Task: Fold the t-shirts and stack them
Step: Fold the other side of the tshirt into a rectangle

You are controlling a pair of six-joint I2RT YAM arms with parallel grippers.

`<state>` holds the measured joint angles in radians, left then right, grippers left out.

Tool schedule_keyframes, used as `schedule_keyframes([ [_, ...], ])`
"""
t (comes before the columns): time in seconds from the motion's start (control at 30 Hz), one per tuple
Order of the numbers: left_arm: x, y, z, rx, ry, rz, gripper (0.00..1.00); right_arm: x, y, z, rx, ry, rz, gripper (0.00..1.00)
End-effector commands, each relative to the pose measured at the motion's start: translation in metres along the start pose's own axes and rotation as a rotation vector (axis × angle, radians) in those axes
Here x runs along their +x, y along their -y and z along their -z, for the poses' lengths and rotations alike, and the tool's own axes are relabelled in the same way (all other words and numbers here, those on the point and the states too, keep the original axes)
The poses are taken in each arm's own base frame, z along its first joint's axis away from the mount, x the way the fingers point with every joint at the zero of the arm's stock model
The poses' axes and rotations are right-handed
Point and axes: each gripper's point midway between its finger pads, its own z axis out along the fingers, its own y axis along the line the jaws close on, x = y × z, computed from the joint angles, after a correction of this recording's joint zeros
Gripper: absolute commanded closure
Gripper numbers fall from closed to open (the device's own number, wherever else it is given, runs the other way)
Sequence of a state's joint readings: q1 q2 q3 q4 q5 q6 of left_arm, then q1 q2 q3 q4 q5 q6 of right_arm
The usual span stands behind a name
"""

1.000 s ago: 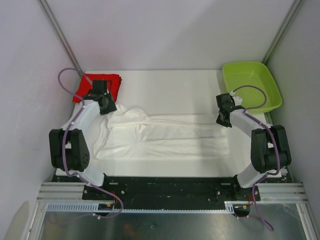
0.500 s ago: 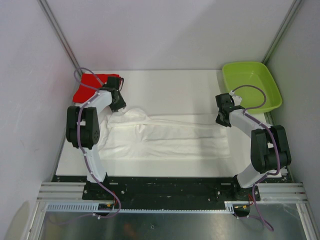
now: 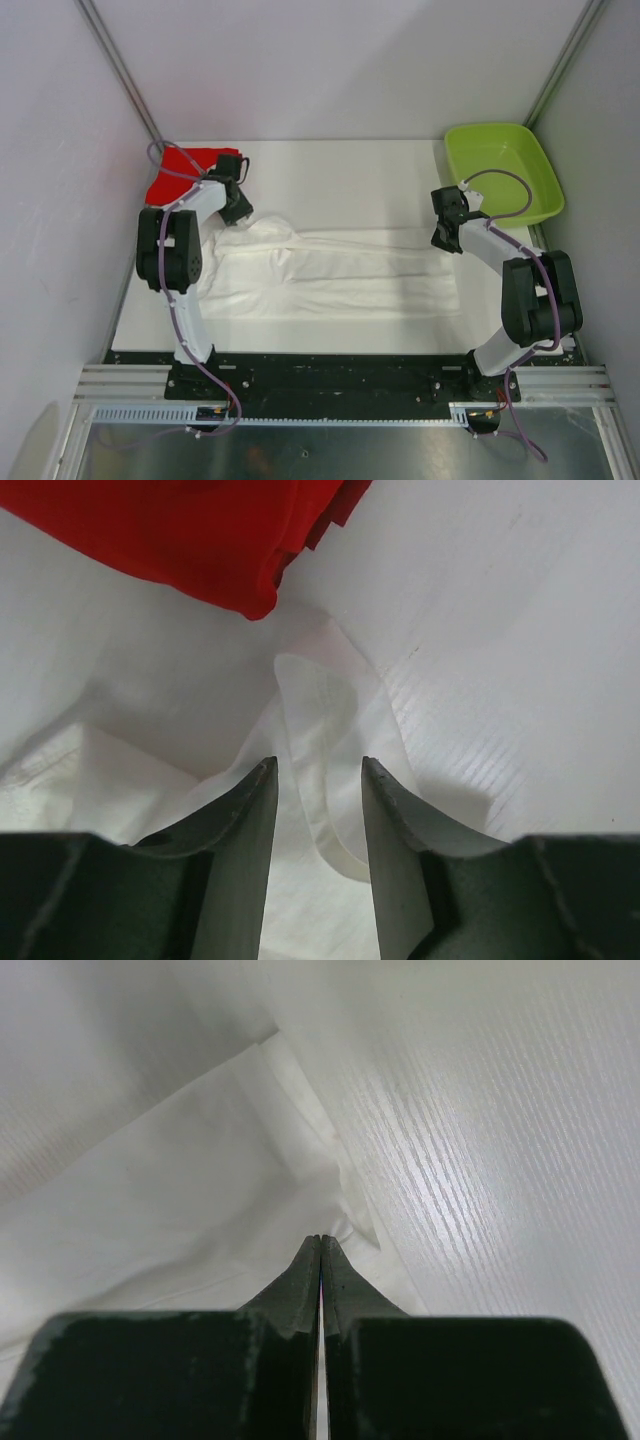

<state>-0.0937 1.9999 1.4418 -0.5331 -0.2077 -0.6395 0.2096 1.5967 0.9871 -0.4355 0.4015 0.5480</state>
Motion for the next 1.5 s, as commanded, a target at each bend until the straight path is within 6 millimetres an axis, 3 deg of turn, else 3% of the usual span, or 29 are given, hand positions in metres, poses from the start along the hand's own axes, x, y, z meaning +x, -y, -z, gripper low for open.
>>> schedule_keyframes([
  [0.0,-0.013,0.012,-0.001,0.017,0.034,0.047,0.56,-0.015,-0.004,0.010,-0.029,0.051,-0.021,1.00],
  [0.33,-0.016,0.017,-0.003,0.031,0.031,0.052,0.61,-0.018,-0.001,0.009,-0.027,0.052,-0.026,1.00],
  [0.67,-0.025,0.026,0.001,0.062,0.044,0.034,0.88,-0.020,0.000,0.008,-0.029,0.053,-0.027,1.00],
  [0.83,-0.024,0.023,0.000,0.050,0.045,0.024,0.96,-0.020,0.000,0.008,-0.030,0.053,-0.029,1.00],
  [1.07,-0.017,0.008,-0.002,0.010,0.042,0.024,0.66,-0.020,0.000,0.008,-0.029,0.052,-0.029,1.00],
  [1.2,-0.013,0.001,-0.006,-0.004,0.029,0.029,0.61,-0.020,0.000,0.007,-0.029,0.050,-0.032,1.00],
  [1.47,-0.004,-0.002,-0.017,-0.009,-0.007,0.037,0.60,-0.019,-0.001,0.005,-0.030,0.048,-0.029,1.00],
])
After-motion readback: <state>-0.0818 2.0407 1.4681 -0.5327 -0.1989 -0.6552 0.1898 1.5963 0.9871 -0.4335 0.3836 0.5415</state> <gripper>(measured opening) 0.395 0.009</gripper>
